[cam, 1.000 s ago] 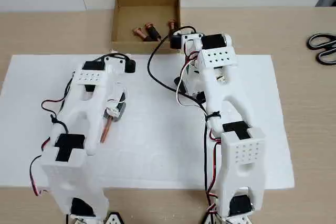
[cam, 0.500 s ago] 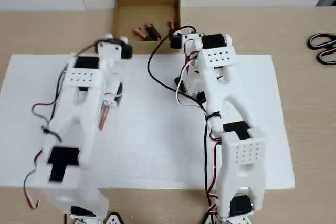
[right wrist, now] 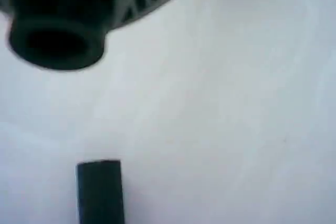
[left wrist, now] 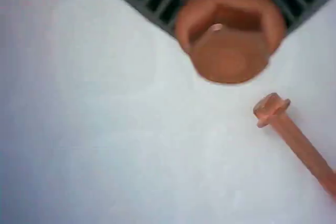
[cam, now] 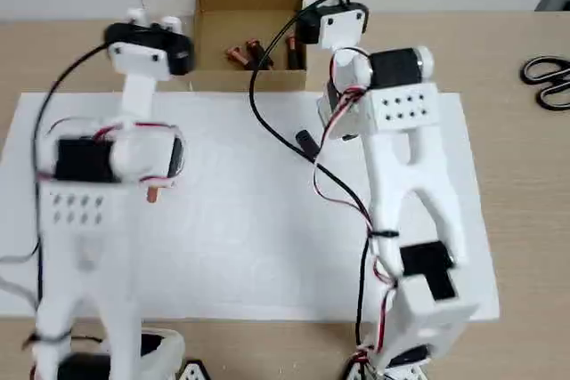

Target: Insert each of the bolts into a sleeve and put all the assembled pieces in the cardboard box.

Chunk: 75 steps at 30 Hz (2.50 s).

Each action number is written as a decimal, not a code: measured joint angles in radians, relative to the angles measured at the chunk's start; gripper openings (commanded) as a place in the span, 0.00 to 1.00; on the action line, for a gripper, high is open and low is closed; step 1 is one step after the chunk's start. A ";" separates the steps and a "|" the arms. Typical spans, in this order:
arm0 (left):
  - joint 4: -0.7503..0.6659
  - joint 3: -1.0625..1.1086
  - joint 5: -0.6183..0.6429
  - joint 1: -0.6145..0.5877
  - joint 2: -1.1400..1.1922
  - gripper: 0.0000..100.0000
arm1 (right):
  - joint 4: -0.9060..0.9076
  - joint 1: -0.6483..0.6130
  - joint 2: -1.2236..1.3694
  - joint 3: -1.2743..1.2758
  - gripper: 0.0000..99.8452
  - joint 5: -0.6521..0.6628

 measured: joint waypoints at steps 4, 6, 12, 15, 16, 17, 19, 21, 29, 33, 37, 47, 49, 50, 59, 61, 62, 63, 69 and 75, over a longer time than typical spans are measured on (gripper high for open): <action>0.034 0.035 0.044 0.000 -0.143 0.01 | 0.000 0.000 -0.183 0.163 0.00 0.000; 0.035 0.078 0.051 0.000 -0.198 0.01 | 0.002 0.000 -0.296 0.247 0.00 0.000; 0.002 0.224 0.054 0.000 -0.316 0.01 | 0.002 0.000 -0.601 0.483 0.00 0.055; -0.121 0.305 0.054 0.000 -0.385 0.01 | -0.020 0.000 -0.692 0.591 0.00 0.147; -0.176 0.341 0.054 0.000 -0.413 0.01 | -0.044 0.000 -0.709 0.629 0.00 0.167; -0.236 0.381 0.054 0.000 -0.440 0.01 | -0.074 0.000 -0.720 0.669 0.00 0.178; -0.367 0.468 0.055 0.012 -0.493 0.01 | -0.140 0.003 -0.733 0.741 0.00 0.187; -0.477 0.559 0.080 0.040 -0.542 0.01 | -0.212 0.002 -0.740 0.810 0.00 0.184; -0.713 0.726 0.388 0.092 -0.617 0.01 | -0.502 -0.043 -0.740 1.000 0.00 -0.017; -0.775 0.729 0.445 0.092 -0.617 0.01 | -0.546 -0.135 -0.740 1.030 0.00 -0.069; -0.789 0.729 0.453 0.092 -0.617 0.01 | -0.549 -0.212 -0.740 1.028 0.00 -0.155; -0.841 0.729 0.453 0.092 -0.617 0.01 | -0.620 -0.267 -0.914 1.108 0.00 -0.183; -0.841 0.729 0.453 0.092 -0.617 0.01 | -0.703 -0.264 -0.991 1.195 0.00 -0.183; -0.841 0.729 0.453 0.092 -0.617 0.01 | -0.749 -0.264 -1.036 1.246 0.00 -0.183; -0.841 0.729 0.459 0.092 -0.617 0.01 | -1.034 -0.269 -1.409 1.669 0.00 -0.183; -0.841 0.729 0.459 0.107 -0.617 0.01 | -1.051 -0.296 -1.445 1.725 0.00 -0.183; -0.841 0.729 0.459 0.124 -0.617 0.01 | -1.063 -0.315 -1.456 1.752 0.00 -0.183; -0.841 0.729 0.459 0.143 -0.617 0.01 | -1.079 -0.336 -1.462 1.778 0.00 -0.183; -0.844 0.729 0.459 0.219 -0.617 0.01 | -1.178 -0.427 -1.470 1.875 0.00 -0.183; -0.858 0.775 0.459 0.287 -0.618 0.01 | -1.195 -0.453 -1.473 1.881 0.00 -0.183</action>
